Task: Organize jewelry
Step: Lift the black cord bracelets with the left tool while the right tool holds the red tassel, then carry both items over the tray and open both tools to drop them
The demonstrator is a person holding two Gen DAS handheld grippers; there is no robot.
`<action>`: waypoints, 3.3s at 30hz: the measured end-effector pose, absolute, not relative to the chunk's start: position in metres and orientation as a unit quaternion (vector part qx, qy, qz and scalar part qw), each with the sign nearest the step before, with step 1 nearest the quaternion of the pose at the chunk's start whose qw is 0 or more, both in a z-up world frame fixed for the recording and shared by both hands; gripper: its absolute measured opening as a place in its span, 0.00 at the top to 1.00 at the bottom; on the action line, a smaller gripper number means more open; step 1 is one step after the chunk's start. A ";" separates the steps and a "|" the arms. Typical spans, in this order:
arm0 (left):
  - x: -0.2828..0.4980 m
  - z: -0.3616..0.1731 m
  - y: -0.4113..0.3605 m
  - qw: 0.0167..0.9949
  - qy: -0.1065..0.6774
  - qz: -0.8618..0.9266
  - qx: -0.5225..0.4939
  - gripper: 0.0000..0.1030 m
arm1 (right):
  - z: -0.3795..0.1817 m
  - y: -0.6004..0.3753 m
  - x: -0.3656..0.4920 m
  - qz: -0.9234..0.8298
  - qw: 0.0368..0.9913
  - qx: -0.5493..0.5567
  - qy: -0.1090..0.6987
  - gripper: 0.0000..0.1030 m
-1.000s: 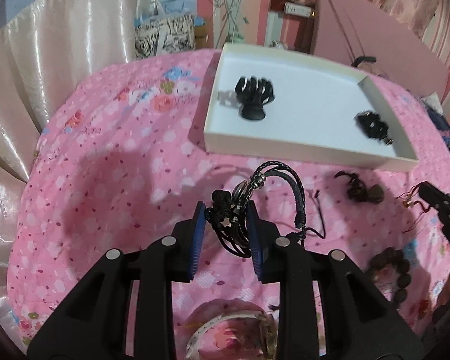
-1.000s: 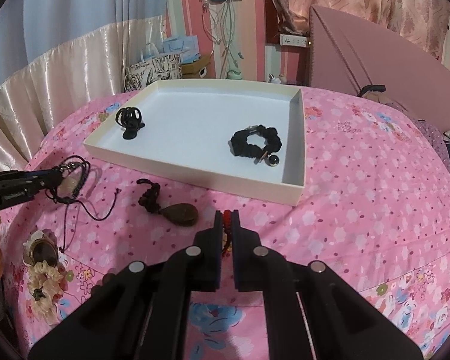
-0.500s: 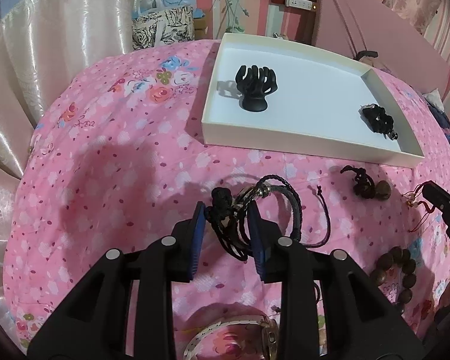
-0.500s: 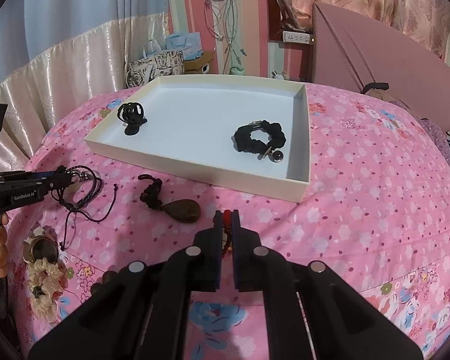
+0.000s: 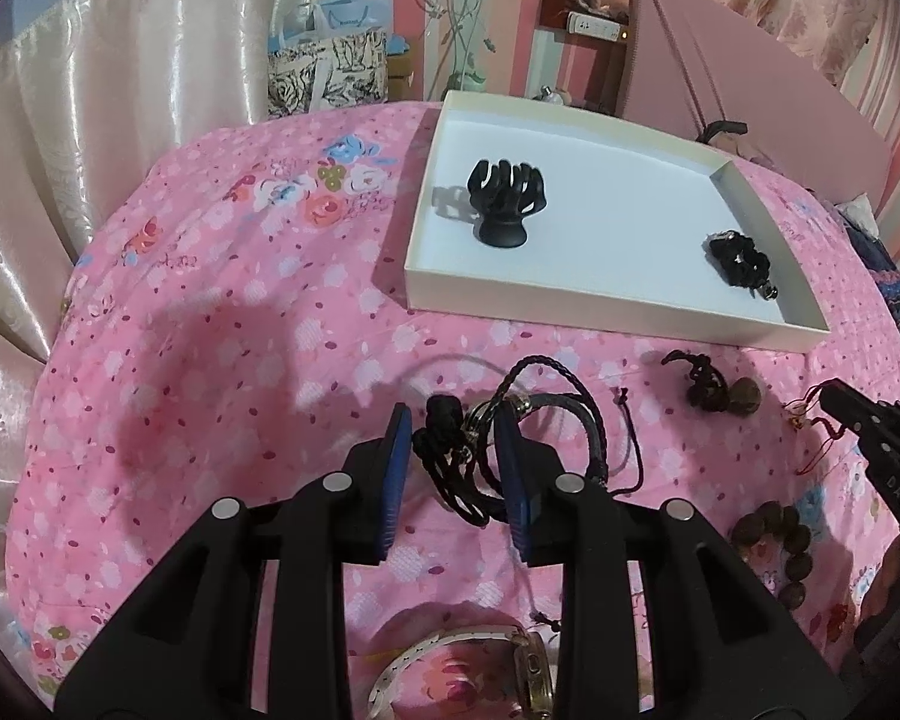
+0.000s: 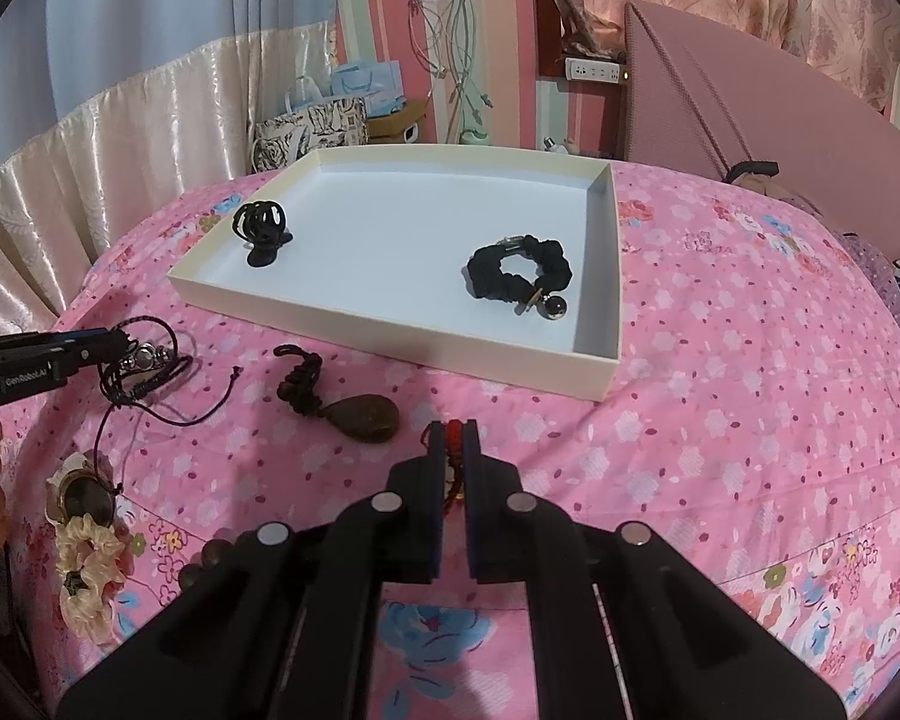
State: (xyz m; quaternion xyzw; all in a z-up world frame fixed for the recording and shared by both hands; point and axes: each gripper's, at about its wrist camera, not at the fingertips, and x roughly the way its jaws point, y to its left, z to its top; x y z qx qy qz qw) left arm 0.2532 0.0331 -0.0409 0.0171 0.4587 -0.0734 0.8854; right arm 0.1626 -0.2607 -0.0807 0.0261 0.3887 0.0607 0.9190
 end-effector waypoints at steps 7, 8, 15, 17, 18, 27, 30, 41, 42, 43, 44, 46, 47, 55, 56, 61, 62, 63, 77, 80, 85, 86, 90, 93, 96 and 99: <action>0.250 -0.034 0.035 0.891 0.447 -0.079 0.011 0.88 | -0.081 -0.260 0.163 0.060 0.919 0.026 0.390 0.95; 0.251 -0.035 0.035 0.889 0.450 -0.080 0.010 0.94 | -0.081 -0.260 0.163 0.060 0.918 0.026 0.390 0.95; 0.249 -0.034 0.026 0.890 0.445 -0.096 0.015 0.71 | -0.081 -0.261 0.163 0.063 0.917 0.028 0.393 0.95; 0.252 -0.039 0.021 0.887 0.450 -0.099 0.022 0.61 | -0.082 -0.261 0.164 0.063 0.916 0.029 0.395 0.95; 0.254 -0.043 0.018 0.884 0.455 -0.101 0.026 0.58 | -0.082 -0.261 0.165 0.064 0.916 0.029 0.395 0.95; 0.275 -0.070 0.000 0.865 0.489 -0.096 0.061 0.62 | -0.085 -0.260 0.165 0.064 0.915 0.027 0.398 0.95; 0.277 -0.073 -0.004 0.866 0.487 -0.092 0.075 0.77 | -0.085 -0.260 0.165 0.063 0.915 0.028 0.397 0.95; 0.270 -0.053 -0.005 0.881 0.459 -0.101 0.057 0.99 | -0.078 -0.259 0.165 0.056 0.922 0.025 0.381 0.95; 0.269 -0.049 -0.004 0.882 0.456 -0.102 0.052 0.99 | -0.074 -0.259 0.164 0.055 0.924 0.025 0.377 0.95; 0.268 -0.045 -0.003 0.884 0.454 -0.104 0.046 0.99 | -0.071 -0.260 0.163 0.054 0.926 0.026 0.373 0.95; 0.267 -0.040 -0.002 0.885 0.452 -0.106 0.040 0.99 | -0.067 -0.260 0.163 0.054 0.927 0.027 0.369 0.95; 0.265 -0.030 -0.003 0.888 0.446 -0.109 0.032 0.99 | -0.060 -0.259 0.164 0.055 0.929 0.025 0.365 0.95; 0.265 -0.023 -0.004 0.889 0.443 -0.113 0.031 0.99 | -0.054 -0.258 0.165 0.056 0.931 0.022 0.361 0.95; 0.282 0.030 -0.008 0.909 0.399 -0.115 0.019 0.99 | -0.002 -0.256 0.187 0.052 0.944 0.020 0.324 0.95; 0.287 0.036 -0.007 0.912 0.394 -0.114 0.014 0.99 | 0.001 -0.256 0.191 0.051 0.945 0.022 0.322 0.95; 0.310 0.046 -0.001 0.917 0.384 -0.110 0.002 0.99 | 0.010 -0.260 0.221 0.054 0.946 0.048 0.316 0.95; 0.315 0.045 0.001 0.917 0.383 -0.111 -0.002 0.99 | 0.009 -0.259 0.228 0.053 0.946 0.050 0.315 0.95; 0.320 0.042 0.002 0.918 0.382 -0.109 -0.005 0.99 | 0.009 -0.258 0.231 0.052 0.947 0.050 0.314 0.95; 0.352 -0.006 -0.014 0.907 0.407 -0.104 0.020 0.99 | -0.021 -0.255 0.269 0.049 0.946 0.044 0.319 0.95; 0.355 0.009 -0.024 0.912 0.395 -0.110 0.017 0.99 | -0.017 -0.257 0.277 0.049 0.946 0.048 0.316 0.95; 0.373 0.029 -0.053 0.912 0.388 -0.131 0.010 0.99 | -0.009 -0.254 0.304 0.043 0.945 0.041 0.322 0.95; 0.380 0.031 -0.061 0.912 0.387 -0.137 0.011 0.99 | -0.010 -0.254 0.309 0.041 0.944 0.040 0.324 0.96; 0.401 0.024 -0.081 0.907 0.395 -0.143 0.023 0.99 | -0.018 -0.263 0.337 0.023 0.939 0.034 0.341 0.96; 0.419 0.002 -0.093 0.897 0.418 -0.139 0.040 0.99 | -0.034 -0.267 0.353 0.013 0.930 0.030 0.366 0.96; 0.429 -0.023 -0.096 0.884 0.446 -0.132 0.047 0.99 | -0.052 -0.271 0.361 0.004 0.921 0.029 0.388 0.96; 0.433 -0.037 -0.096 0.880 0.456 -0.124 0.053 0.99 | -0.066 -0.274 0.367 -0.001 0.913 0.029 0.407 0.96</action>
